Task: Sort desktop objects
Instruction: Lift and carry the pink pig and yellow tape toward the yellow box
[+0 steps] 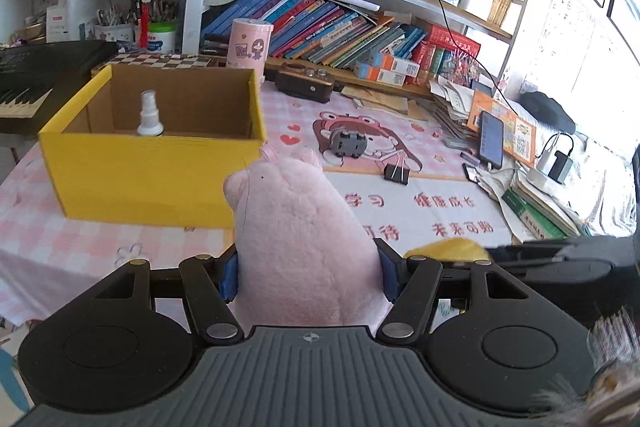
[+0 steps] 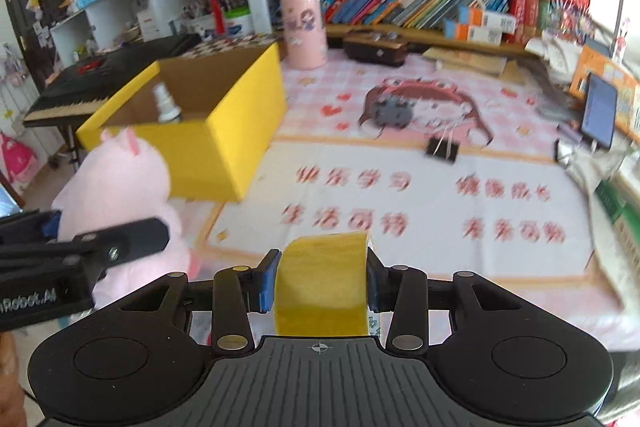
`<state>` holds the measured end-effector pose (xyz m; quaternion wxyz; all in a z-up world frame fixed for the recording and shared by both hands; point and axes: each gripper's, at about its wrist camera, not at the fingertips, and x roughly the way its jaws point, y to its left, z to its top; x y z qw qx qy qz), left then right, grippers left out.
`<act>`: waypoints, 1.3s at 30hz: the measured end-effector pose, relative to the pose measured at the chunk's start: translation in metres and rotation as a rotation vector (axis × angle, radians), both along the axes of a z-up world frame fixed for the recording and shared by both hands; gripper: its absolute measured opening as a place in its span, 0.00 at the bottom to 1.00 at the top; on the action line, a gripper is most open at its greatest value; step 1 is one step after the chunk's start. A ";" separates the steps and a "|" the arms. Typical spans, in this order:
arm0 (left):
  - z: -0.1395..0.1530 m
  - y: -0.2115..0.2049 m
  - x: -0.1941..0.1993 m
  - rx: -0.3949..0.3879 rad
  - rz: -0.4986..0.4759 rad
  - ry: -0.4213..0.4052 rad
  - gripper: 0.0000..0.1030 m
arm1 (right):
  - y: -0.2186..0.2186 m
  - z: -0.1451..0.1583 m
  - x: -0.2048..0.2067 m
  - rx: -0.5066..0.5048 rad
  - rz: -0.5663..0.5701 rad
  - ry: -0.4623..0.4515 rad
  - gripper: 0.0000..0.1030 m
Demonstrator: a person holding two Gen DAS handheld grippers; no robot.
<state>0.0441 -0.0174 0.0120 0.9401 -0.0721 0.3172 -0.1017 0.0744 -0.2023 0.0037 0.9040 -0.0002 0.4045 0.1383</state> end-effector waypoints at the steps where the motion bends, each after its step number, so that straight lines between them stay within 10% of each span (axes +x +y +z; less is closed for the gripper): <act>1: -0.001 0.003 -0.003 0.002 0.000 0.002 0.59 | 0.003 -0.002 -0.005 0.007 -0.002 0.011 0.40; 39: 0.027 0.106 -0.019 -0.029 0.197 -0.094 0.60 | 0.112 0.022 -0.002 0.026 0.223 -0.040 0.40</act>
